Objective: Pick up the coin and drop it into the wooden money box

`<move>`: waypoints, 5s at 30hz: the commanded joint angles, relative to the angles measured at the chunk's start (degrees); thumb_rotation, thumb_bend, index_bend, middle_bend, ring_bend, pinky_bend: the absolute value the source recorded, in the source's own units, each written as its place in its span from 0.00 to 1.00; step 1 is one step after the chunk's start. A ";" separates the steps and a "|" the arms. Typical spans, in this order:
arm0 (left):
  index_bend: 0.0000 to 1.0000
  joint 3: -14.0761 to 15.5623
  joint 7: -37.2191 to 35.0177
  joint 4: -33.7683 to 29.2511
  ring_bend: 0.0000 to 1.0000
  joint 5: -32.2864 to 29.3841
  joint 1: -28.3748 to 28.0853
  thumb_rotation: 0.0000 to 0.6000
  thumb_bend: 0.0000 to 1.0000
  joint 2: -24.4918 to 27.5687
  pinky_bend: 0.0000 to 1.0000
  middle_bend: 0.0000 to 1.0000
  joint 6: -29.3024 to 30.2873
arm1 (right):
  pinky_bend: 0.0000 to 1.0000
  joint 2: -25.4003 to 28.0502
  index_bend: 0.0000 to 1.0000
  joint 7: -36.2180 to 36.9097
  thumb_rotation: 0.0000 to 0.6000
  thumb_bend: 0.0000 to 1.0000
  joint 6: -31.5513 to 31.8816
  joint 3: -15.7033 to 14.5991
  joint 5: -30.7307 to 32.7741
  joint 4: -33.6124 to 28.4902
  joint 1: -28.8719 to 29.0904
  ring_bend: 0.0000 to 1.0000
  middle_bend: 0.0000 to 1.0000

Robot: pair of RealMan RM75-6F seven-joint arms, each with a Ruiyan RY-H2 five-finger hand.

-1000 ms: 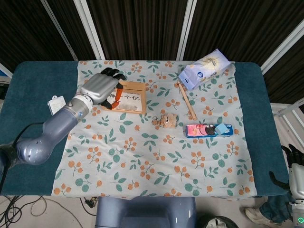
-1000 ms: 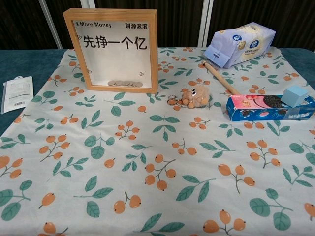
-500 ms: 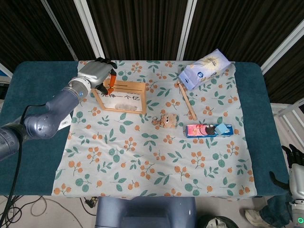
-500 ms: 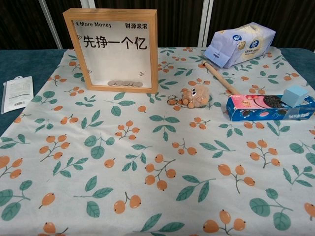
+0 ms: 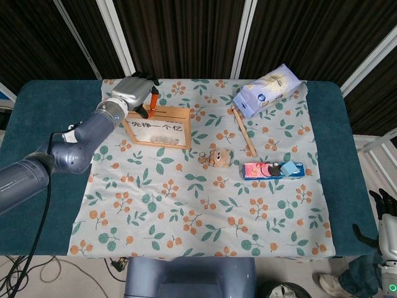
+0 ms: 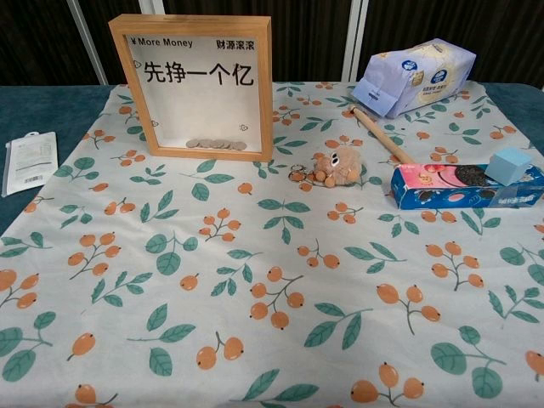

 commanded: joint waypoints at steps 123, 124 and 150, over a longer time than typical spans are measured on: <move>0.28 5.25 -3.04 -36.12 0.00 19.88 14.31 1.00 0.53 15.09 0.00 0.07 48.11 | 0.00 -0.39 0.13 1.28 1.00 0.37 1.67 0.26 -4.02 1.90 0.13 0.02 0.05; 0.26 5.80 -3.40 -38.45 0.00 22.40 17.18 1.00 0.52 15.39 0.00 0.07 52.01 | 0.00 -0.45 0.13 1.73 1.00 0.37 1.80 0.08 -5.14 2.42 0.22 0.02 0.05; 0.12 16.68 -6.31 -29.53 0.00 56.28 64.03 1.00 0.44 -3.84 0.00 0.00 82.19 | 0.00 -2.66 0.13 -0.97 1.00 0.37 7.52 -3.58 -23.50 11.08 1.54 0.01 0.05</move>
